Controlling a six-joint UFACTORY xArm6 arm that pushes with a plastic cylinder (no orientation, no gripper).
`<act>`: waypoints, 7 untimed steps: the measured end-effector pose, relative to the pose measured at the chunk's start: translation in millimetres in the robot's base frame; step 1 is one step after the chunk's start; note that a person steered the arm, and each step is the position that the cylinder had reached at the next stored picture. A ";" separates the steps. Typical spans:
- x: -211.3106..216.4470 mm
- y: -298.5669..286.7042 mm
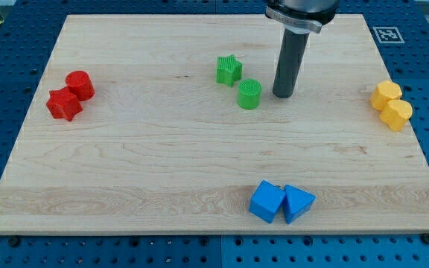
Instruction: Slide the green circle to the bottom right of the green star
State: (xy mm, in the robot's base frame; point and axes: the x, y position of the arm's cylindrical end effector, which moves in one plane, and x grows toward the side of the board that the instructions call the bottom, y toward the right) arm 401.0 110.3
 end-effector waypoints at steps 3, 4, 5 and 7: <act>0.0 24.8; 0.0 33.4; 0.0 42.5; -0.9 60.8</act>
